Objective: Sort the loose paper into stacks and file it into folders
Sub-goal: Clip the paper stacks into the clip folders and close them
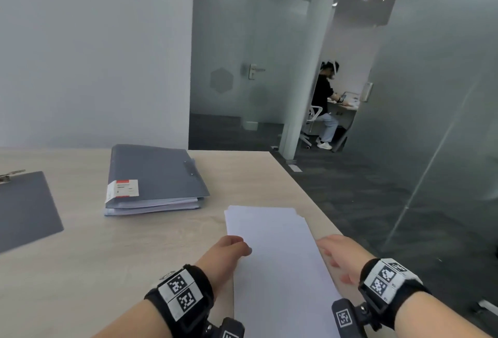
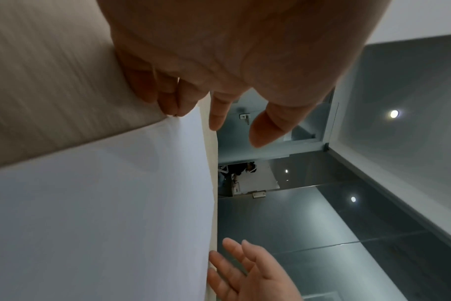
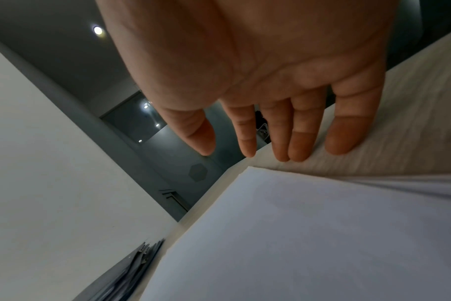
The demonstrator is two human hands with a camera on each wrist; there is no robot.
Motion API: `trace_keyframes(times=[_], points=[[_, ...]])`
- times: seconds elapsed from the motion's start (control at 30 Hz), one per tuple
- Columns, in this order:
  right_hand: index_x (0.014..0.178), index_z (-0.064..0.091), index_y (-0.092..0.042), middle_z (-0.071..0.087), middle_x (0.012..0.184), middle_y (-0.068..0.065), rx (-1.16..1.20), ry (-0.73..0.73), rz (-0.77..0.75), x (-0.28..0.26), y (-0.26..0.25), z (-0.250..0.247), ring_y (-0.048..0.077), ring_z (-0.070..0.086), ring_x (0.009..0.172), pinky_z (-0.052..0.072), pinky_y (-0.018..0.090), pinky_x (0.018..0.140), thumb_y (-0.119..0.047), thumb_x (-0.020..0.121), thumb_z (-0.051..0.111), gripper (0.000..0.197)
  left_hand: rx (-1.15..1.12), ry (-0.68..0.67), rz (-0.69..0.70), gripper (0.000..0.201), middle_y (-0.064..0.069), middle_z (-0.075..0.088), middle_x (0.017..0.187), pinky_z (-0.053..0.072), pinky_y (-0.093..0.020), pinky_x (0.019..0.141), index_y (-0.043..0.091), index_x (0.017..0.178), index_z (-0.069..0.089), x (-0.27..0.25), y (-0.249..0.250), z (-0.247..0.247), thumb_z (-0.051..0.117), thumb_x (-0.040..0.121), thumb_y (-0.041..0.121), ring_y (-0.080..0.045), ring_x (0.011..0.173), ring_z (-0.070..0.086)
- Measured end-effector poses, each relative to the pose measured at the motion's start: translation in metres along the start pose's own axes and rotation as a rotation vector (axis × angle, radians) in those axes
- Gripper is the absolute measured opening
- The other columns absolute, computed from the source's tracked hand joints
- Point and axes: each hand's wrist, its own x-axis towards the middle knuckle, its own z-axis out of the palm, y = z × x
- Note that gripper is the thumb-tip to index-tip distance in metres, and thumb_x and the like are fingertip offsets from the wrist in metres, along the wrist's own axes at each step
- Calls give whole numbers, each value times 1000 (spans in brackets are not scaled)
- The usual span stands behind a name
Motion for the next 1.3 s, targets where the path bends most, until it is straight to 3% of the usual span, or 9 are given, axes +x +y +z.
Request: trace_keyframes(times=[0.17, 0.3, 0.4, 0.53, 0.6, 0.77, 1.07, 1.13, 1.3], points=[[125, 55, 9, 54, 99, 11, 80, -81, 11, -10, 6, -4, 20, 51, 71, 39, 18, 48, -14, 100, 50, 35, 67, 21, -20, 15, 0, 61, 116, 39, -26, 71, 21, 108, 66, 7, 3, 9, 63, 94, 22, -10, 95, 52], [115, 64, -6, 65, 100, 11, 218, -80, 65, -8, 9, -3, 23, 58, 81, 46, 27, 66, -23, 96, 54, 27, 47, 31, -57, 18, -5, 63, 118, 41, -29, 71, 20, 110, 67, 8, 8, 15, 64, 92, 22, -18, 101, 56], [112, 65, -21, 72, 112, 8, 302, -67, 115, -7, 12, -7, 24, 67, 93, 51, 36, 80, -32, 94, 58, 22, -3, 29, -88, 20, -9, 66, 107, 48, -28, 64, 15, 113, 66, 7, 14, 19, 61, 94, 20, -23, 86, 63], [106, 60, -18, 71, 107, 12, 490, -59, 92, -9, 12, -11, 27, 68, 87, 55, 37, 72, -24, 98, 58, 11, -9, 30, -101, 22, -12, 68, 107, 50, -27, 63, 15, 113, 67, 8, 14, 18, 61, 94, 23, -23, 80, 65], [108, 61, -17, 72, 108, 13, 539, -62, 66, -6, 12, -9, 30, 70, 94, 57, 44, 84, -23, 97, 60, 13, -19, 41, -113, 27, -11, 67, 108, 46, -27, 68, 17, 110, 69, 9, 12, 16, 66, 86, 31, -24, 84, 62], [117, 64, -4, 72, 109, 20, 482, -69, 35, 9, 16, -7, 37, 70, 97, 53, 45, 86, -19, 99, 58, 24, -22, 92, -158, 22, 4, 66, 120, 37, -30, 72, 22, 108, 70, 12, 9, 16, 65, 90, 33, -17, 107, 62], [110, 69, 6, 74, 104, 25, 261, -56, -67, 17, 29, -5, 44, 70, 98, 57, 51, 90, 8, 92, 56, 23, -13, 94, -137, 21, -1, 67, 121, 38, -30, 72, 20, 108, 71, 17, 8, 15, 64, 91, 31, -16, 105, 61], [112, 70, 0, 76, 102, 18, 305, -50, -152, 14, 29, -8, 38, 73, 94, 59, 44, 82, 9, 93, 55, 26, -6, 109, -80, 26, -3, 63, 123, 40, -32, 77, 21, 116, 67, 21, 6, 11, 64, 92, 27, -20, 111, 58], [114, 67, -6, 76, 107, 15, 571, -50, -299, 1, 17, -9, 35, 73, 96, 55, 52, 93, 6, 98, 52, 25, -48, 69, 105, 59, 0, 66, 129, 49, -39, 90, 21, 143, 46, 25, 16, 1, 72, 89, 24, -23, 116, 62]])
